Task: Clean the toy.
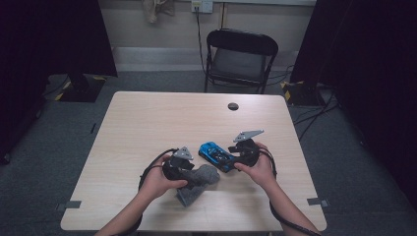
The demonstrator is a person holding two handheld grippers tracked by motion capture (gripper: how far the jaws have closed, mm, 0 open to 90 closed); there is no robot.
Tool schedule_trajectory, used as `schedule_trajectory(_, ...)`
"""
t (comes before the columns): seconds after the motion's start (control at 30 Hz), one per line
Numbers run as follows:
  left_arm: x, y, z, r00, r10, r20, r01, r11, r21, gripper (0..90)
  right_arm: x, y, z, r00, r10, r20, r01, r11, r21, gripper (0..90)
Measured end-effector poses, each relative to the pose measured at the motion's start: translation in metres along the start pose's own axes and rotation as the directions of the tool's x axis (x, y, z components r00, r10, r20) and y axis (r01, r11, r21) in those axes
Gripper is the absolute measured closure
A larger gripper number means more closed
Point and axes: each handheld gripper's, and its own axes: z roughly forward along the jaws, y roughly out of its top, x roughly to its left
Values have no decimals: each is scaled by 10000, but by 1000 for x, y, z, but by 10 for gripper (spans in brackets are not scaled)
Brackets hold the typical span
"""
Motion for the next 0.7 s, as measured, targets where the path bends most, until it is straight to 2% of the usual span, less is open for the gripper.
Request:
schedule_trajectory(0.13, 3, -8, -12, 9998, -167, -47, 166, 9998, -130, 240, 0, 3, -4, 9988, 219, -439, -230, 9994, -248, 260)
schedule_trajectory(0.2, 6, -13, -19, 9994, -334, -131, 330, 9988, -353, 232, 2, 5, -5, 9986, 200, -488, -213, 9994, -260, 265)
schedule_trajectory(0.3, 11, -18, -28, 9977, -607, -297, 588, 9965, -603, 230, 8, 9, -7, 9981, -38, -610, 25, 9998, -221, 270)
schedule_trajectory(0.53, 22, -32, -45, 9911, -1077, -786, 1023, 9923, -696, 232, 28, 18, -6, 9930, -508, -1064, 488, 9986, -211, 276)
schedule_trajectory(0.7, 30, -46, -51, 9831, -1454, -1113, 1384, 9880, -680, 235, 46, 25, -3, 9830, -923, -1588, 904, 9957, -197, 276)
